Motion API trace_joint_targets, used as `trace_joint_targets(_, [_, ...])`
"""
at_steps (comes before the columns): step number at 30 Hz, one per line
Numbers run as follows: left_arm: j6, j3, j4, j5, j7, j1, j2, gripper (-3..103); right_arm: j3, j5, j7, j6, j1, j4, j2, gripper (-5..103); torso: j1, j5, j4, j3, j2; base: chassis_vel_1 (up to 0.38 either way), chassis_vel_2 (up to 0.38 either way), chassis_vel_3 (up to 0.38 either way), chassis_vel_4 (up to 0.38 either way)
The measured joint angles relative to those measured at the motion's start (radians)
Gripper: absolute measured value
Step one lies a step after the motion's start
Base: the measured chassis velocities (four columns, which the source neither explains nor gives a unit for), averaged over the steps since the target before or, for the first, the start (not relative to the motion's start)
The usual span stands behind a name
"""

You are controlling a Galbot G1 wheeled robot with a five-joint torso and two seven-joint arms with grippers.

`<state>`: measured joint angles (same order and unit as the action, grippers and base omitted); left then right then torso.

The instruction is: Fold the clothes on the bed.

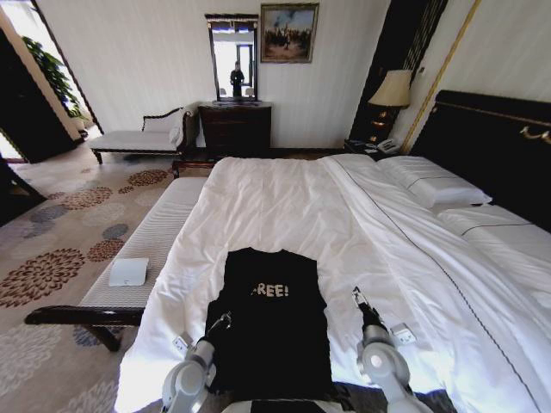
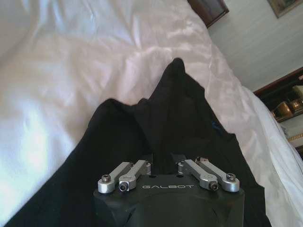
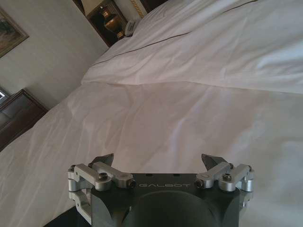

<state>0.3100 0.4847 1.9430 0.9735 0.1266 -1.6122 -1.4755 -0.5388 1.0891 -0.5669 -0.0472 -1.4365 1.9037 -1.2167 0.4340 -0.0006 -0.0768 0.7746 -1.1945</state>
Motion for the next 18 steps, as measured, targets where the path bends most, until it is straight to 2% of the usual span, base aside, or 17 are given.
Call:
trace_joint_targets(3, [-0.008, 0.022, 0.039, -0.043, -0.027, -0.023, -0.012, 40, 0.012, 0.033, 0.0, 0.019, 0.061, -0.029, 0.033, 100, 0.0, 0.0001, 0.0005, 0.0, 0.0, 0.0, 0.0, 0.0, 0.0])
trace_joint_targets(5, [-0.009, 0.023, 0.05, -0.048, -0.031, -0.025, -0.009, 40, 0.01, 0.033, -0.003, 0.032, 0.066, -0.033, 0.036, 100, 0.0, -0.0001, 0.0006, 0.0, 0.0, 0.0, 0.0, 0.0, 0.0])
trace_joint_targets(7, [-0.013, 0.032, 0.074, -0.049, -0.034, -0.027, 0.006, 50, 0.001, 0.024, -0.026, 0.081, 0.075, -0.047, 0.043, 100, 0.0, 0.0, -0.0008, 0.0, 0.0, 0.0, 0.0, 0.0, 0.0])
trace_joint_targets(9, [-0.019, 0.062, 0.105, -0.02, -0.031, -0.034, 0.01, 61, 0.012, 0.026, -0.035, 0.125, 0.103, -0.069, 0.063, 100, 0.0, 0.0, -0.0003, 0.0, 0.0, 0.0, 0.0, 0.0, 0.0])
trace_joint_targets(10, [-0.019, 0.062, 0.105, -0.02, -0.031, -0.034, 0.01, 61, 0.012, 0.026, -0.035, 0.125, 0.103, -0.069, 0.063, 100, 0.0, 0.0, -0.0003, 0.0, 0.0, 0.0, 0.0, 0.0, 0.0])
trace_joint_targets(11, [-0.021, 0.077, 0.119, 0.003, -0.026, -0.032, 0.011, 66, 0.02, 0.033, -0.034, 0.138, 0.12, -0.083, 0.075, 100, 0.0, 0.0, 0.0005, 0.0, 0.0, 0.0, 0.0, 0.0, 0.0])
trace_joint_targets(12, [-0.021, 0.092, 0.131, 0.025, -0.019, -0.028, 0.014, 72, 0.026, 0.044, -0.031, 0.147, 0.135, -0.094, 0.088, 100, 0.0, 0.0, 0.0001, 0.0, 0.0, 0.0, 0.0, 0.0, 0.0])
trace_joint_targets(13, [-0.022, 0.109, 0.147, 0.044, -0.015, -0.026, 0.015, 72, 0.04, 0.06, -0.02, 0.157, 0.16, -0.11, 0.107, 100, 0.0, 0.0001, -0.0004, 0.0, 0.0, 0.0, 0.0, 0.0, 0.0])
trace_joint_targets(15, [-0.026, 0.135, 0.163, 0.055, -0.011, -0.026, 0.015, 83, 0.064, 0.077, 0.009, 0.165, 0.196, -0.137, 0.136, 100, 0.0, -0.0002, -0.0002, 0.0, 0.0, 0.0, 0.0, 0.0, 0.0])
trace_joint_targets(16, [-0.026, 0.135, 0.163, 0.055, -0.011, -0.026, 0.015, 83, 0.064, 0.077, 0.009, 0.165, 0.196, -0.137, 0.136, 100, 0.0, -0.0002, -0.0002, 0.0, 0.0, 0.0, 0.0, 0.0, 0.0])
trace_joint_targets(18, [-0.033, 0.164, 0.173, 0.058, -0.005, -0.028, 0.011, 93, 0.109, 0.08, 0.073, 0.169, 0.243, -0.182, 0.177, 100, 0.0, -0.0002, 0.0003, 0.0, 0.0, 0.0, 0.0, 0.0, 0.0])
